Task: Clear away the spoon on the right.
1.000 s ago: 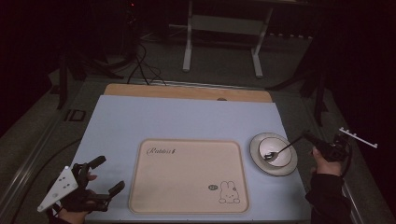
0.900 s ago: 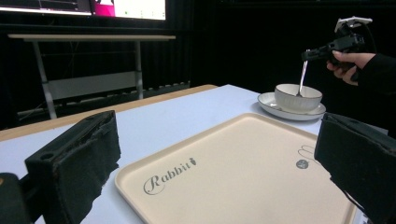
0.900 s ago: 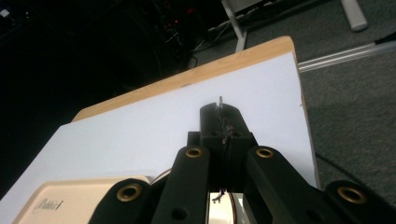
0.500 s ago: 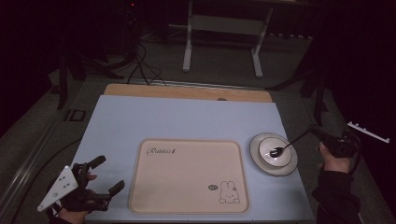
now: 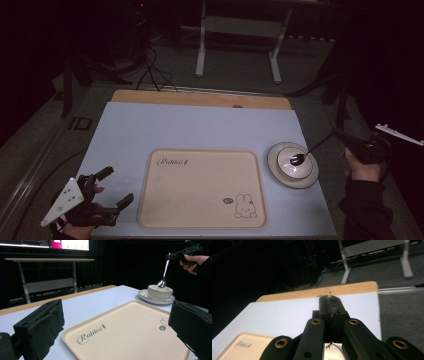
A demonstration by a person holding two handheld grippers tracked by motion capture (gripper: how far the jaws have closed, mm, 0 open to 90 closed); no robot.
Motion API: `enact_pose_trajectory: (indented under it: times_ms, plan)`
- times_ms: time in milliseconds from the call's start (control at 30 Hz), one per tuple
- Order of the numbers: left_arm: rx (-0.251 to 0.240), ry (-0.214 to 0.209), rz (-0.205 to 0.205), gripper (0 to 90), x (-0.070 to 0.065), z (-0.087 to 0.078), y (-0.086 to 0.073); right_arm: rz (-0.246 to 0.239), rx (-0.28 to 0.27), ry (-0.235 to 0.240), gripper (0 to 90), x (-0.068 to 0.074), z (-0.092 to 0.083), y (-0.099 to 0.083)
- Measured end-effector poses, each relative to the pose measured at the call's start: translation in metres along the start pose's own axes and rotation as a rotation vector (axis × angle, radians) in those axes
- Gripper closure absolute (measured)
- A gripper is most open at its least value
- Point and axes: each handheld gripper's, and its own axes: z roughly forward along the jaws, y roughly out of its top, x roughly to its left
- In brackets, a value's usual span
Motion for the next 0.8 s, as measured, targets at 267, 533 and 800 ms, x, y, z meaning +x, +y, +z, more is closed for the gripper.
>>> enact_pose_trajectory:
  times_ms: [267,533,800]
  plan:
    - [0.001,0.000,0.003,0.0,0.000,0.000,0.000,-0.061,0.027,0.050,90.0,0.018,0.006,0.012]
    - [0.001,-0.001,0.002,0.0,0.000,0.000,0.000,-0.115,0.062,0.124,90.0,0.038,0.018,0.019]
    - [0.002,-0.001,0.004,0.0,0.000,0.000,0.000,-0.162,0.109,0.231,90.0,0.061,0.031,0.020]
